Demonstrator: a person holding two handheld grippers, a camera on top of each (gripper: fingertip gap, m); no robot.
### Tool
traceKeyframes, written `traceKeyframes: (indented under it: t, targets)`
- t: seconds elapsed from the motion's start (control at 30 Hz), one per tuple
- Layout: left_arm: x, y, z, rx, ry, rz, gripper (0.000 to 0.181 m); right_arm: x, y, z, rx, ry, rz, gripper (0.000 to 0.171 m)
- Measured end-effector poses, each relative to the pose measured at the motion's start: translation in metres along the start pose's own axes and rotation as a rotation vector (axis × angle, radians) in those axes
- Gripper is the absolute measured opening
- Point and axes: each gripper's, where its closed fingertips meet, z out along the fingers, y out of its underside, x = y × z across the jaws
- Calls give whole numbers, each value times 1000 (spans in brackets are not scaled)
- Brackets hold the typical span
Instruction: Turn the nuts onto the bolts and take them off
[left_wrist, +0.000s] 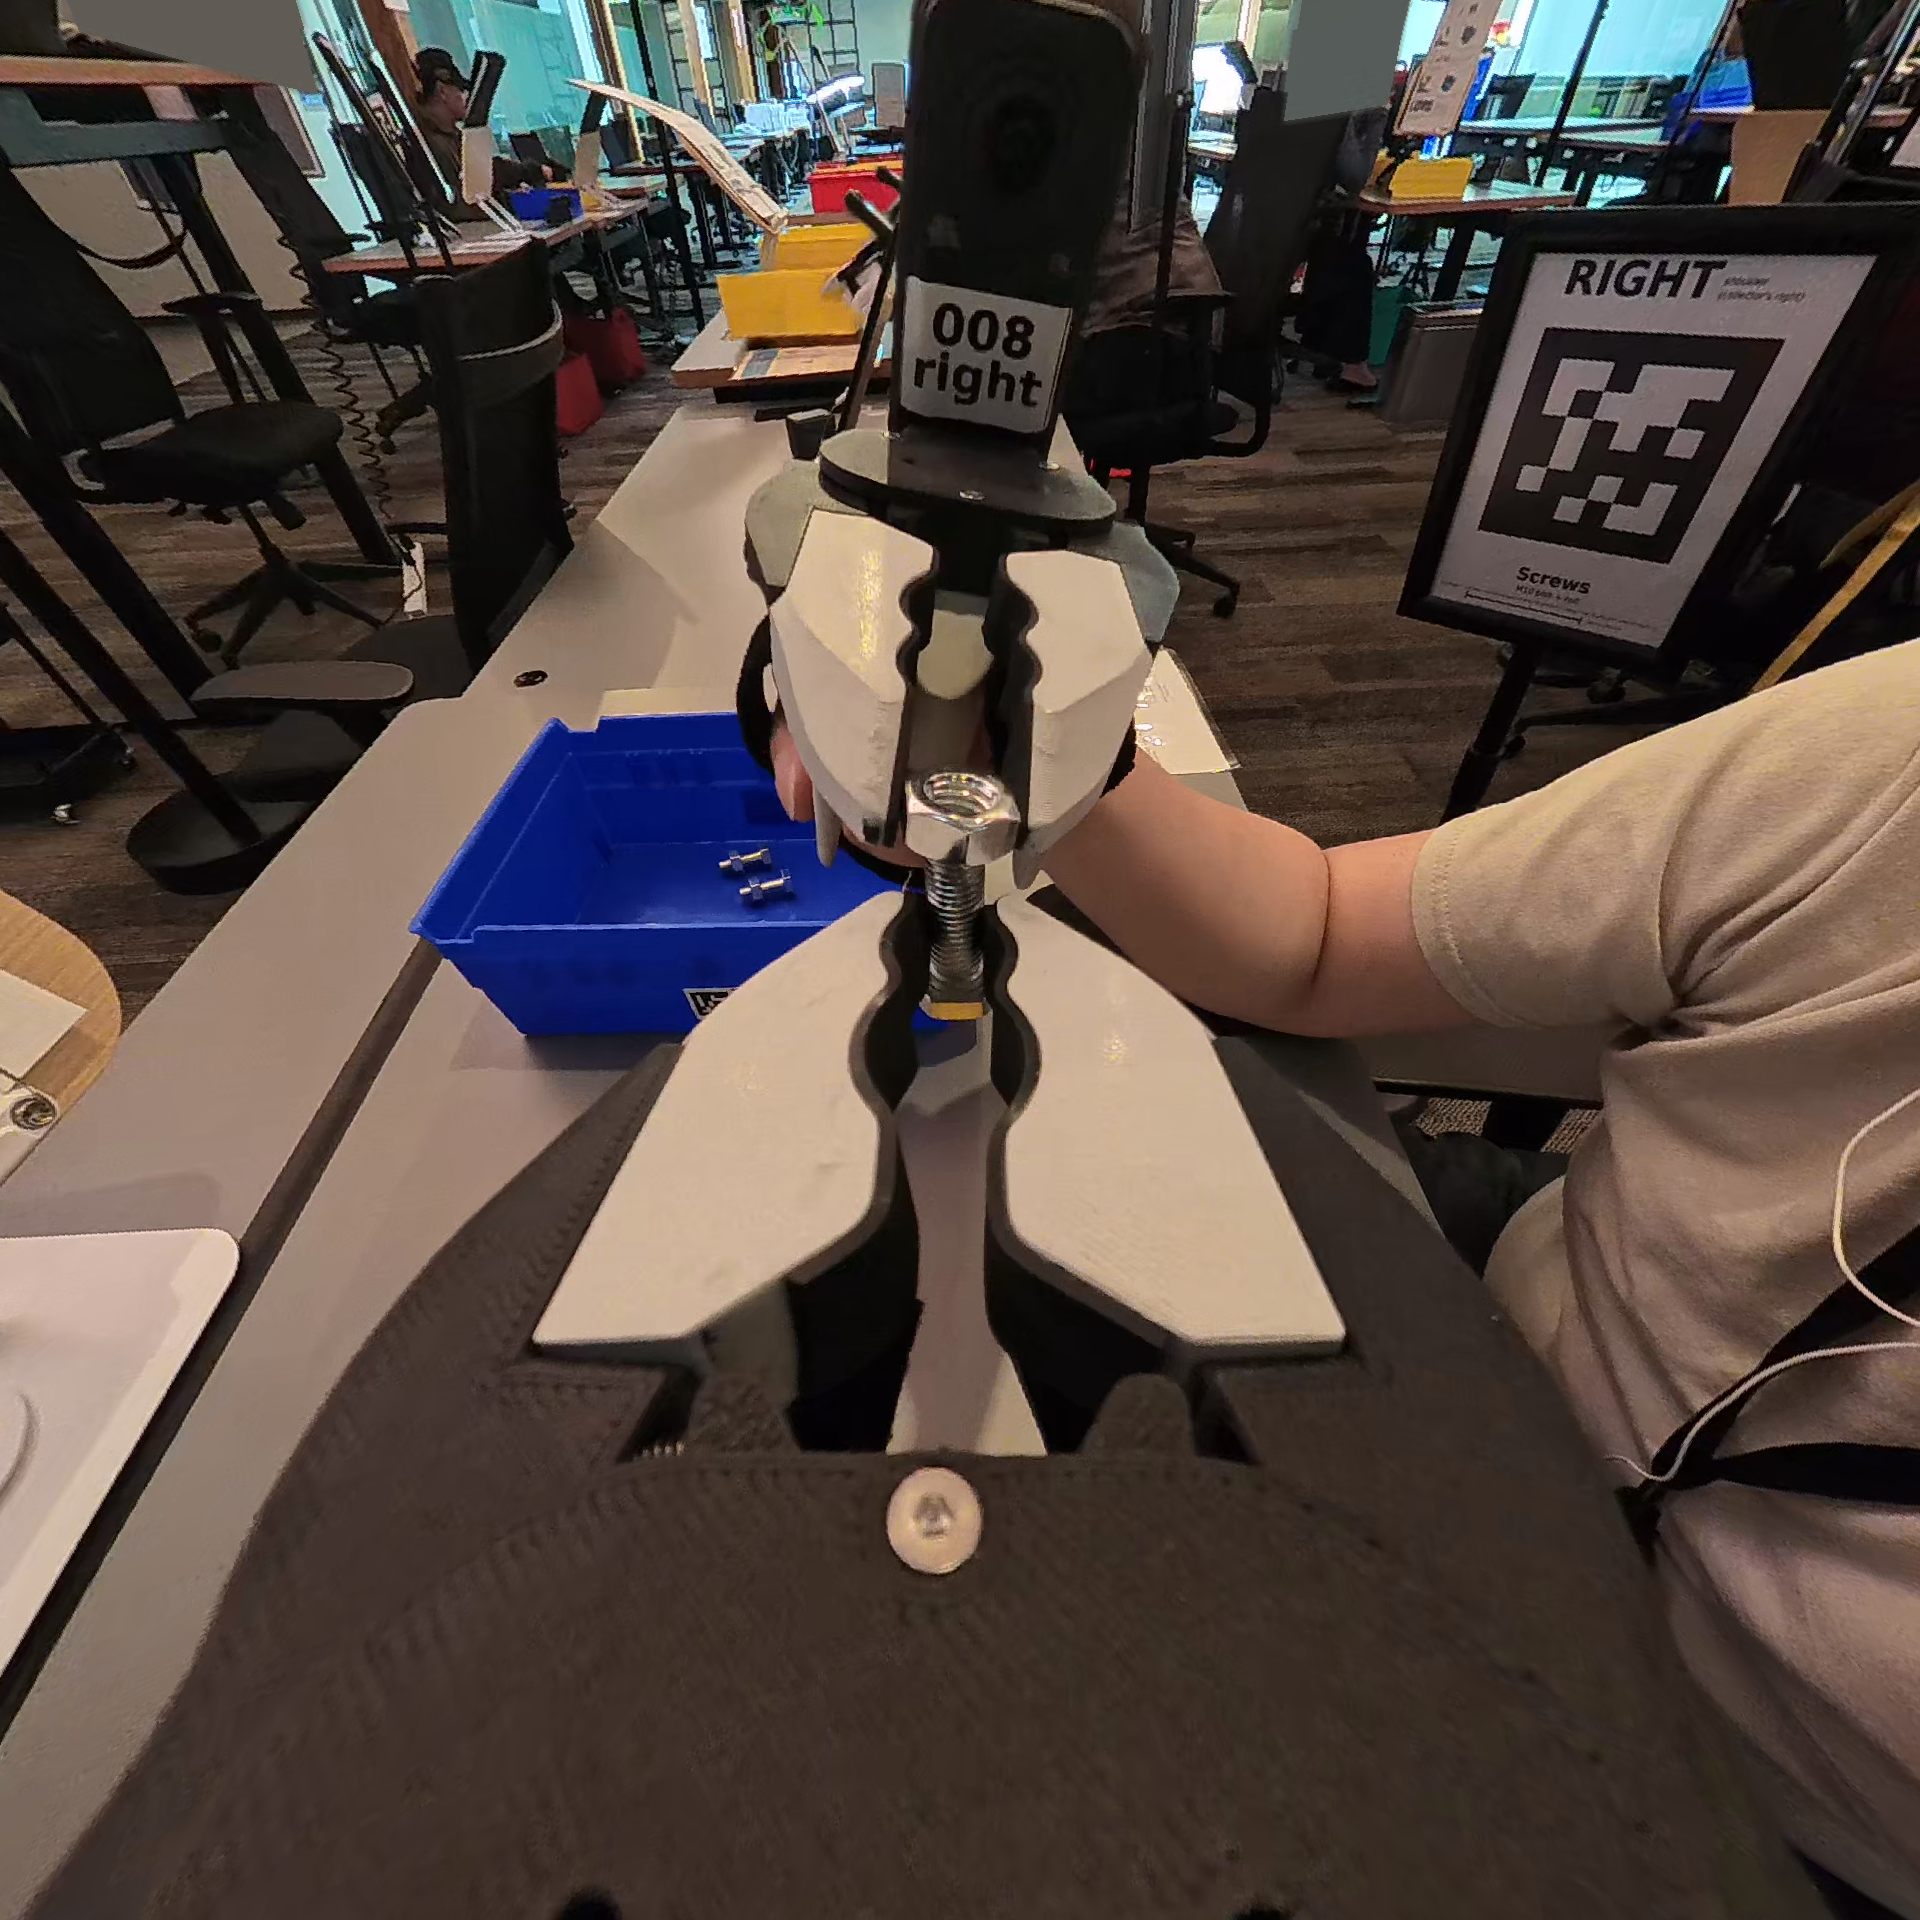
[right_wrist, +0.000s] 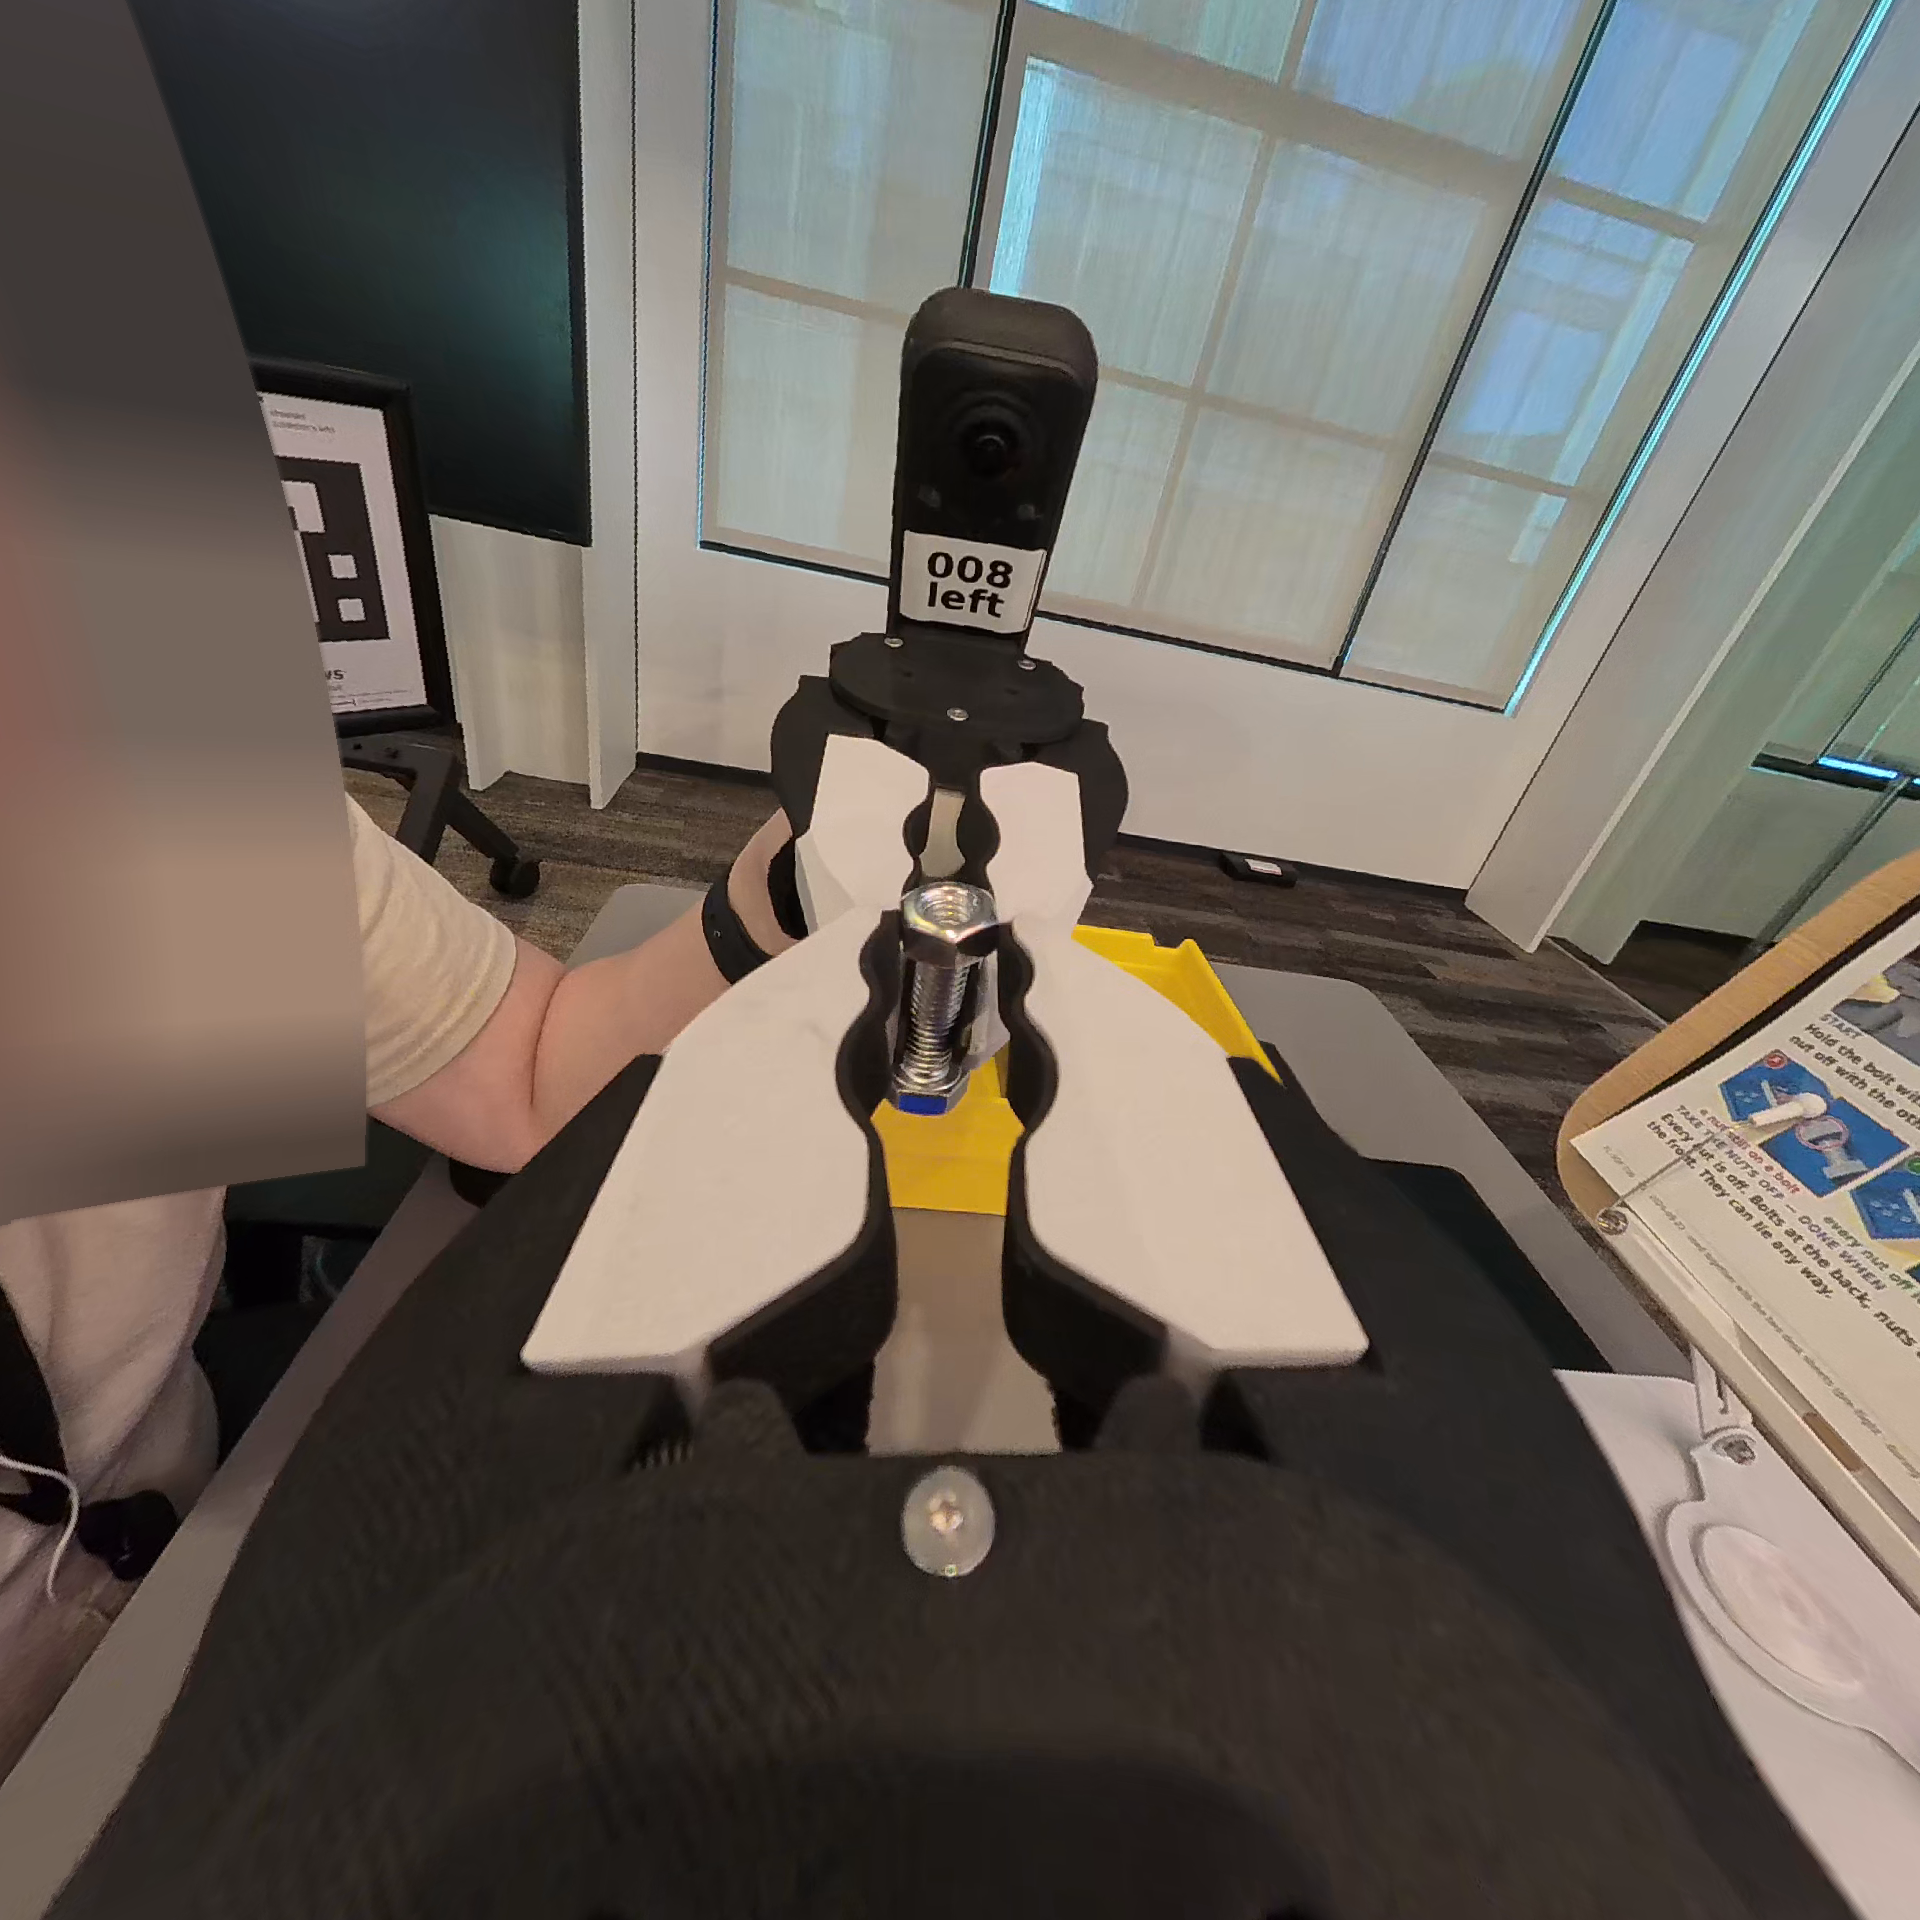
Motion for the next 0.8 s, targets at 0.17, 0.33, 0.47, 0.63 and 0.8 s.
traceKeyframes:
  t: [0.17,0.33,0.47,0.63,0.8]
  targets:
    - [-3,3,1,-27,-44,34,9,2,4,0,-37,-10,117,18]
    - [-9,8,1,-73,-99,59,9,7,10,-1,-76,-15,293,17]
    - [-12,11,4,-86,-97,24,9,9,14,-3,-113,22,238,17]
    - [-18,17,7,-115,-135,23,9,15,21,-5,-194,113,196,18]
    - [-25,16,7,-103,-173,2,9,22,21,-5,-200,194,221,18]
